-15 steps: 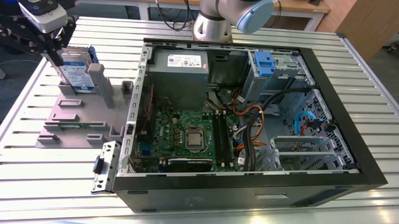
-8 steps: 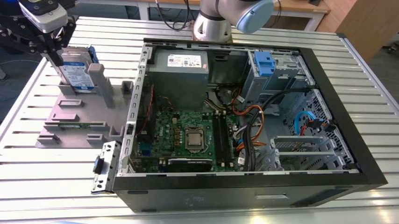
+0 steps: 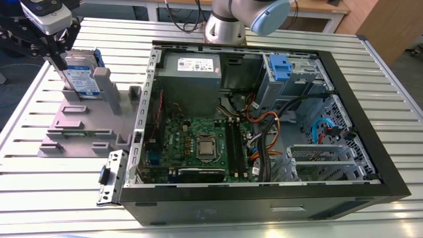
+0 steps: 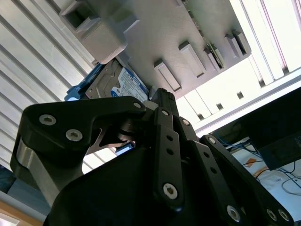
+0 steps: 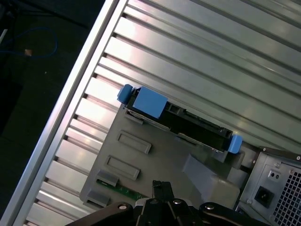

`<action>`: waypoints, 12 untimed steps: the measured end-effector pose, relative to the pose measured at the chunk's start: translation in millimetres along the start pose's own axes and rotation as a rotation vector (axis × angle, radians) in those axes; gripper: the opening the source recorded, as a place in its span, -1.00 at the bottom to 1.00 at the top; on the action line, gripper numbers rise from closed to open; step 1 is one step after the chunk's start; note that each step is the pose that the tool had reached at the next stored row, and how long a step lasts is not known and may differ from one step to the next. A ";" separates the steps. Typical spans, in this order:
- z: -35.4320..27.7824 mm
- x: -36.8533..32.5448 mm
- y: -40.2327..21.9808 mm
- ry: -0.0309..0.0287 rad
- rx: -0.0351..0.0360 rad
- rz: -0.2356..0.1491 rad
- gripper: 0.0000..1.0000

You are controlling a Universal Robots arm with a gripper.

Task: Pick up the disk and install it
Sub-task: 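Pick up the disk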

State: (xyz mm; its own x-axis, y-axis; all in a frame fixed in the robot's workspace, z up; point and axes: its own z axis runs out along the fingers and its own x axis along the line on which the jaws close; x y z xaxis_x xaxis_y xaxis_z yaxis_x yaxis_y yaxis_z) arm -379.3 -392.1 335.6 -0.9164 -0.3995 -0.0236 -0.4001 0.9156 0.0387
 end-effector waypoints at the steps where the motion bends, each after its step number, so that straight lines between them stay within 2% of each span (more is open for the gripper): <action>1: 0.0 0.0 0.0 0.0000 0.0000 -0.001 -0.79; 12: 0.0 0.0 0.0 0.0004 -0.0002 -0.009 -0.79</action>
State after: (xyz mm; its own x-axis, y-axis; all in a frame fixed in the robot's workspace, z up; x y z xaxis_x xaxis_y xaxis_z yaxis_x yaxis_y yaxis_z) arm -379.3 -392.1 335.7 -0.9126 -0.4082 -0.0236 -0.4088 0.9118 0.0386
